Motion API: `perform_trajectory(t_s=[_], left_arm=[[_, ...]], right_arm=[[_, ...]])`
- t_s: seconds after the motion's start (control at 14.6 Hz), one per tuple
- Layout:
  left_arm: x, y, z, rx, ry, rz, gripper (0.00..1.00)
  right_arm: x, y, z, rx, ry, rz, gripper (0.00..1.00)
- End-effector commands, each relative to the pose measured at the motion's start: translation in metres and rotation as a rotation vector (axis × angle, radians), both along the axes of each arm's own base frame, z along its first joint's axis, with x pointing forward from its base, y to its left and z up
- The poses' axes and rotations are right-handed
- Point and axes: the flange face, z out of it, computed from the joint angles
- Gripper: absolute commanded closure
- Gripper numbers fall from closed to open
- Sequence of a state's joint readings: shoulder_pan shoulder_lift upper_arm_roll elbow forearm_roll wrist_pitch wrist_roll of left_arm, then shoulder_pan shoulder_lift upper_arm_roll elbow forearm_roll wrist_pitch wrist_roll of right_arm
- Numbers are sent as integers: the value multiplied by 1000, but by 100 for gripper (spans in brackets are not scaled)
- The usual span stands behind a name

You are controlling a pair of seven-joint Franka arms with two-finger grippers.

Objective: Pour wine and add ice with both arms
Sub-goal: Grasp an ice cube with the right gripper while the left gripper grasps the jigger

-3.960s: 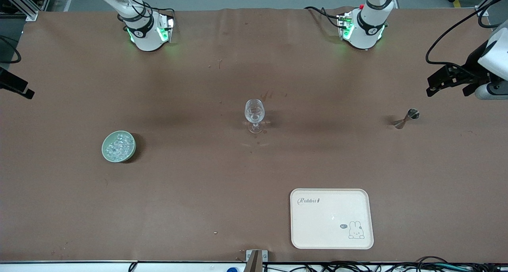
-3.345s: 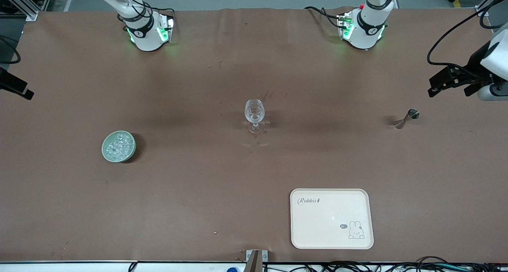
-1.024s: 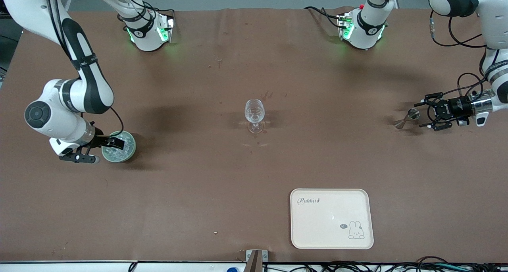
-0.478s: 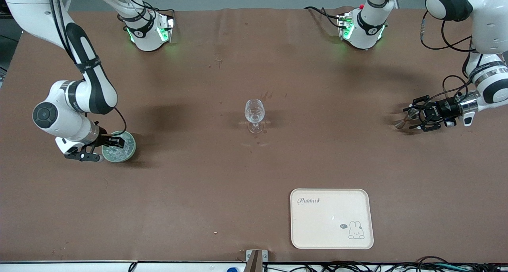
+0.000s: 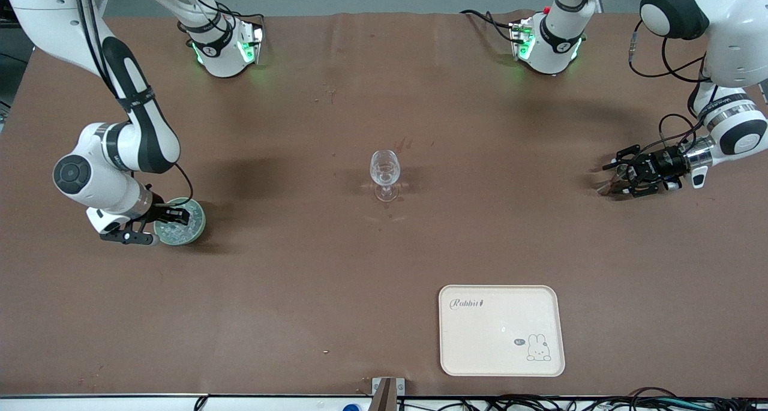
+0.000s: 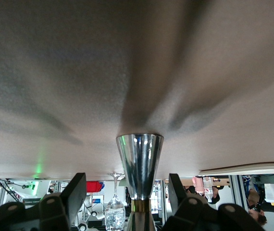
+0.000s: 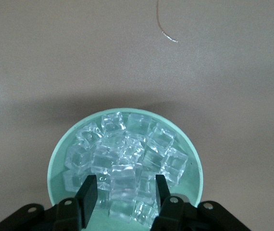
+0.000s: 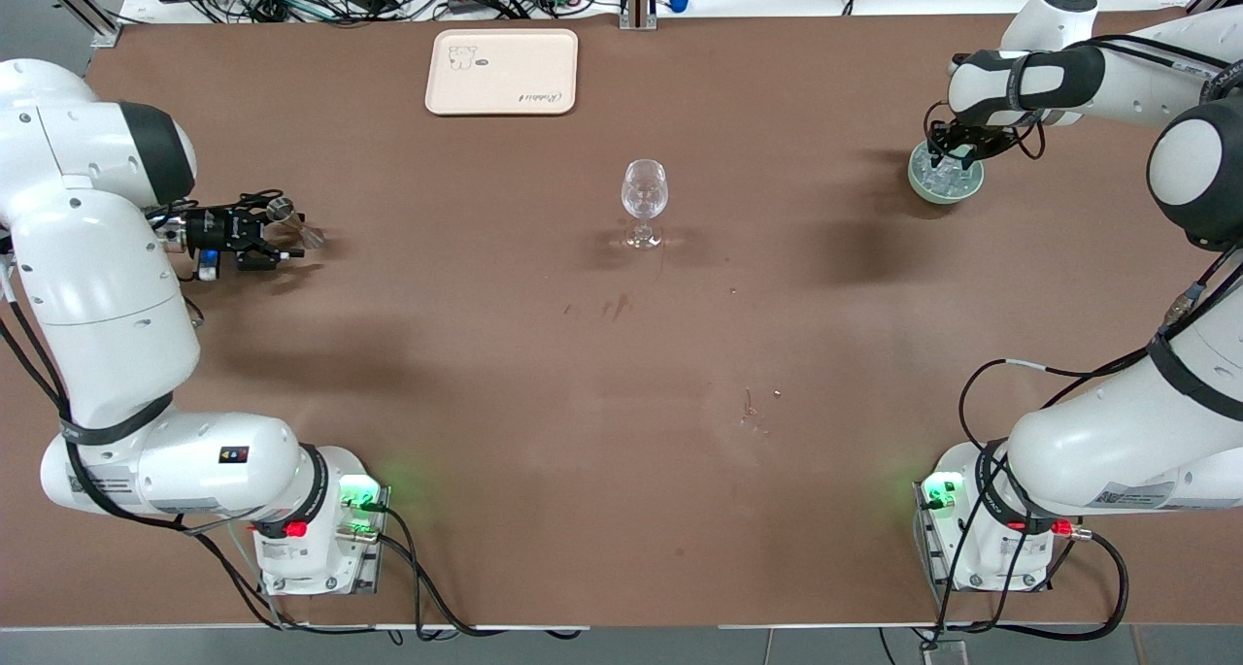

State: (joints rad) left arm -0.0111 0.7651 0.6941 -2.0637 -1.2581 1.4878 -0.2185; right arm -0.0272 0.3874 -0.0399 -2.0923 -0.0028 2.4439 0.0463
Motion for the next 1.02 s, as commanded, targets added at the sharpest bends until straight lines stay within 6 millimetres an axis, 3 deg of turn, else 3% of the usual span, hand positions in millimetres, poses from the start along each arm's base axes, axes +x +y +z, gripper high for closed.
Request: perform_trajectory(t_s=[0.0,0.34,0.55,0.68,0.96], left_arm=[[5,-1,7,-5,-15,15,24],[8,-2,11,-22,-31,27,26],[9,-4,14,-44,-39,25,34],[11,-5,14,-51,-46,39,46],[9,-1,16,-74,-30,65,91]], right_arm=[[-5,3,-5,1,-4,-5,44],[-4,5,-6,0,-10,-5,45],[-6,7,-8,0,1,-9,46],[-10,8,-12,1,13,-8,46],[-12,9,-14,1,21,-7,48]])
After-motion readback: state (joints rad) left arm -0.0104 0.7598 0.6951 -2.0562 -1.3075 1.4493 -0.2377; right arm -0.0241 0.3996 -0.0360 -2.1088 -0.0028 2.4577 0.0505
